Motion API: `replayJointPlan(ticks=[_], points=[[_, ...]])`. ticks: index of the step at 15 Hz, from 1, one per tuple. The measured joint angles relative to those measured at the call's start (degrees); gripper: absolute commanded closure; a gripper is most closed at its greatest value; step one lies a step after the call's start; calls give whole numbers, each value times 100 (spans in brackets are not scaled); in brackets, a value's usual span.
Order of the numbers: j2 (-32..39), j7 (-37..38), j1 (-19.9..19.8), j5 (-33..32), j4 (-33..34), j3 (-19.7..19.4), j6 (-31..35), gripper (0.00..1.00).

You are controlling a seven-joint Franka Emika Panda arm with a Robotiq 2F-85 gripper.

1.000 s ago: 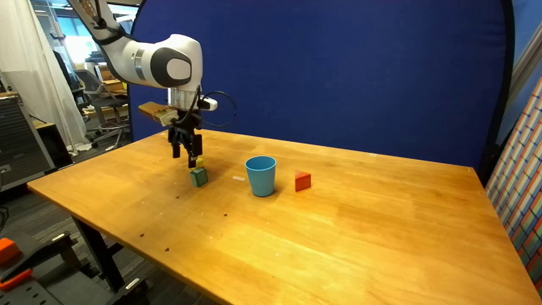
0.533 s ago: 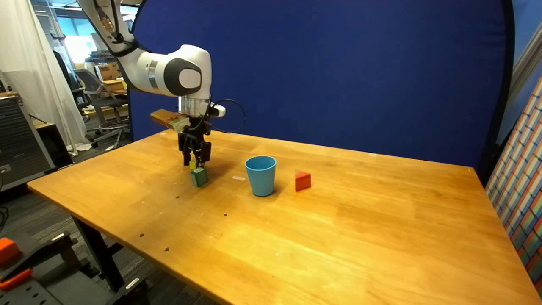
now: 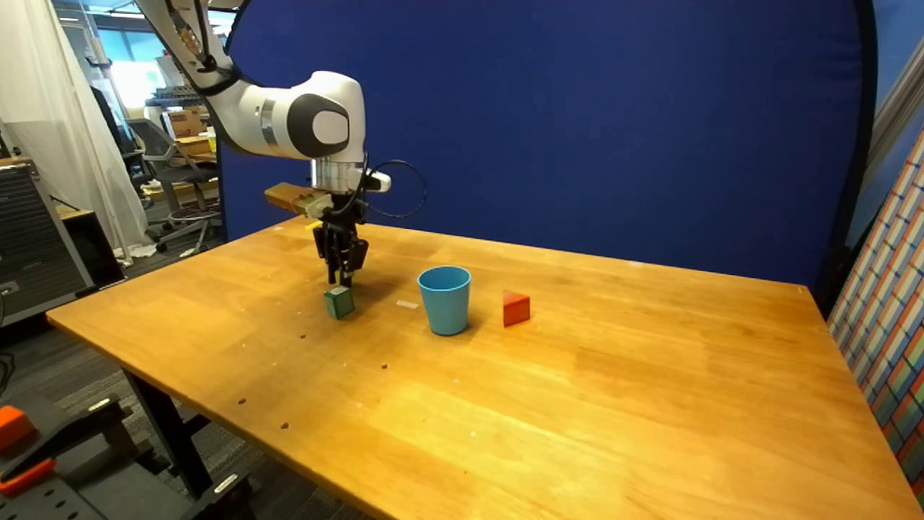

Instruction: Put the yellow cube inside the blue cup

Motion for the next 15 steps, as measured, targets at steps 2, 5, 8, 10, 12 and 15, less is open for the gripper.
replayJointPlan(ticks=[2,5,8,10,12,15], points=[[-204,135,13,-30,-82,-181,1,84],[-700,500,17,-185,-351,-549,25,84],[-1234,952,4,-398,-720,-931,50,84],[-1516,1236,-26,-529,-954,-1136,60,85],[-1730,1492,-89,-649,-1154,-1279,72,85],[-1971,1797,-239,-730,-1387,-1399,99,83]])
